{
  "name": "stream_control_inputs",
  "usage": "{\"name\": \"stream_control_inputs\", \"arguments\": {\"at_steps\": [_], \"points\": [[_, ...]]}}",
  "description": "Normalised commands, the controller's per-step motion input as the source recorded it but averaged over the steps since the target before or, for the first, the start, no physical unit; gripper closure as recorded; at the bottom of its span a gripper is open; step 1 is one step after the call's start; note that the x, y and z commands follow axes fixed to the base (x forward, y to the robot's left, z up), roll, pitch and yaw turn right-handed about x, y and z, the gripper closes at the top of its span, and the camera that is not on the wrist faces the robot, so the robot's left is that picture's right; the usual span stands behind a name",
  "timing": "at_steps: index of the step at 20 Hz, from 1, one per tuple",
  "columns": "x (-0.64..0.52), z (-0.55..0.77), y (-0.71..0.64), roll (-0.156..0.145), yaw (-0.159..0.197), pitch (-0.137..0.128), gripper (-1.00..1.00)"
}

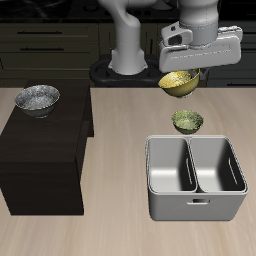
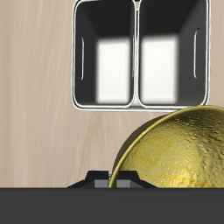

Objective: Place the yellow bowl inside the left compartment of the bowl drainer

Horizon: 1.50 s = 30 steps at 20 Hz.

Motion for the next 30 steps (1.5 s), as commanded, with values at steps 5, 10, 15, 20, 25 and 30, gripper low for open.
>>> {"name": "stream_control_inputs", "arguments": {"at_steps": [5, 10, 15, 20, 25, 30], "points": [[0.18, 0.17, 0.22, 0.021, 0.014, 0.011, 1.0], [0.15, 0.14, 0.08, -0.005, 0.002, -0.001, 1.0], [0.28, 0.04, 0.19, -0.02, -0.003, 0.033, 1.0], [0.09, -0.01, 0.09, 0.0, 0.002, -0.012, 1.0], [0.56, -0.1, 0.1, -0.06, -0.019, 0.008, 1.0], [0.26, -0.02, 0.07, -0.033, 0.0, -0.001, 1.0]]}}
